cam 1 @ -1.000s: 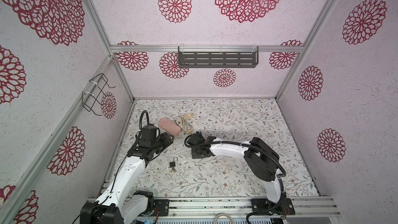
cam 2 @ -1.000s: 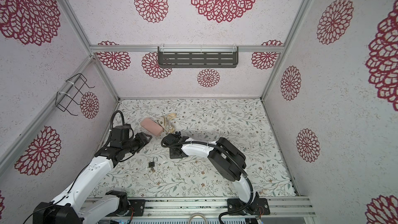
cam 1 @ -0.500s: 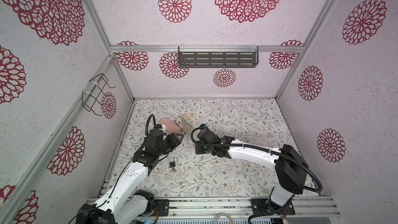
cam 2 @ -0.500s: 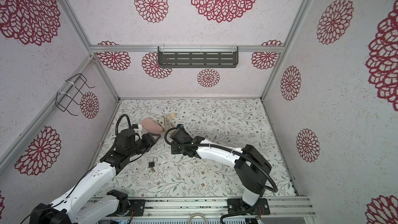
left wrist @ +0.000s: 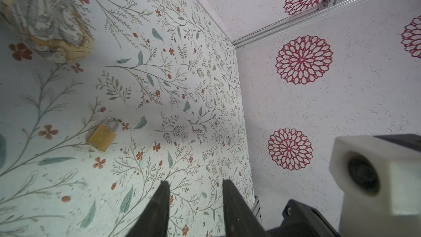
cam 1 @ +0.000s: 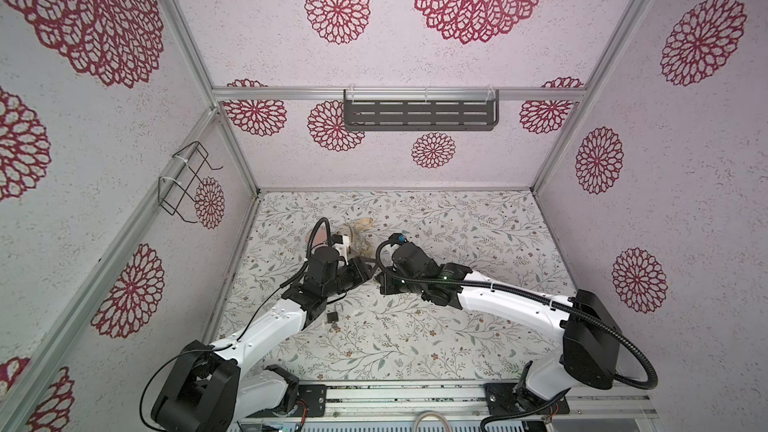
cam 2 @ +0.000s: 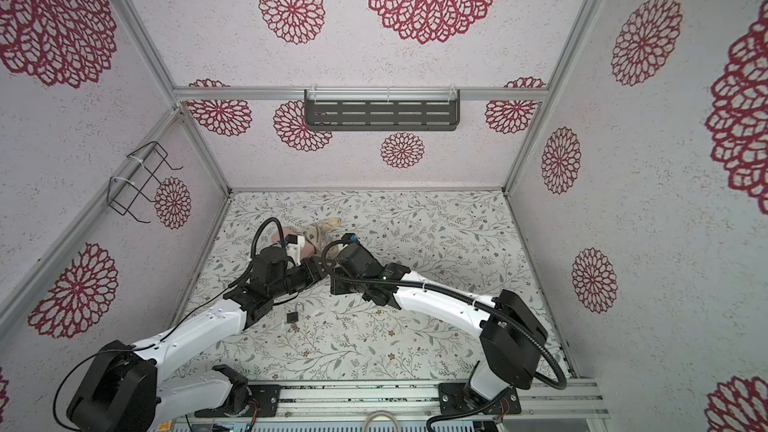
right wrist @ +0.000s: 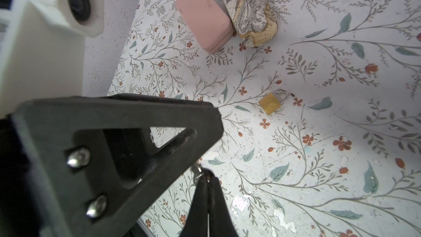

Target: Unlock with the key

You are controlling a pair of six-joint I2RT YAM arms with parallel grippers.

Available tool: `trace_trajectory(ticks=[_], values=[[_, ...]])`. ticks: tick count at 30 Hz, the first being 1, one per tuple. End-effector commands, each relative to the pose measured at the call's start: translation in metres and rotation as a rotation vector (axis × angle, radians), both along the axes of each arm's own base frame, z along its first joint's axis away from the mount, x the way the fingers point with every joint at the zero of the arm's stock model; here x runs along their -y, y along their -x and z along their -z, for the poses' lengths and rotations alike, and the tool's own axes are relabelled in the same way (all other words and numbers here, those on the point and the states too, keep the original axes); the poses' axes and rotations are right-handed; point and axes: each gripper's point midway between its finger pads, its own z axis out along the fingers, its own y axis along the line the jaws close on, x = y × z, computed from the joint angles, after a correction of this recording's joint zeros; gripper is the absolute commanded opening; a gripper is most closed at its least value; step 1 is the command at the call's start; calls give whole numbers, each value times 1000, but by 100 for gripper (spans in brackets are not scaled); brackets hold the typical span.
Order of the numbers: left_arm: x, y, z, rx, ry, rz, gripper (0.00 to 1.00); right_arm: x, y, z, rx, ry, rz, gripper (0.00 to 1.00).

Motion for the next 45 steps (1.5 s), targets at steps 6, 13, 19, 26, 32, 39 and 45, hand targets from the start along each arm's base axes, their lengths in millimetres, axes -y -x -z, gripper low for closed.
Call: trace_trajectory(ticks=[6, 13, 19, 26, 32, 39, 45], values=[[14, -1, -21, 83, 36, 51, 34, 4, -8, -34, 65, -67, 25, 0], [14, 3, -11, 54, -4, 59, 28, 9, -12, -38, 74, -85, 51, 0], [13, 1, -15, 71, 2, 50, 13, 8, -12, -33, 62, -85, 45, 0], [11, -3, -20, 92, 1, 33, 0, 13, -11, -39, 73, -91, 52, 0], [11, -7, -34, 158, -20, 38, 0, 27, -12, -49, 90, -117, 77, 18], [21, -7, -72, 327, -29, 118, 0, 44, -8, -80, 138, -266, 30, 34], [39, 7, -119, 512, 52, 252, 0, 42, 2, -116, 177, -462, -125, 39]])
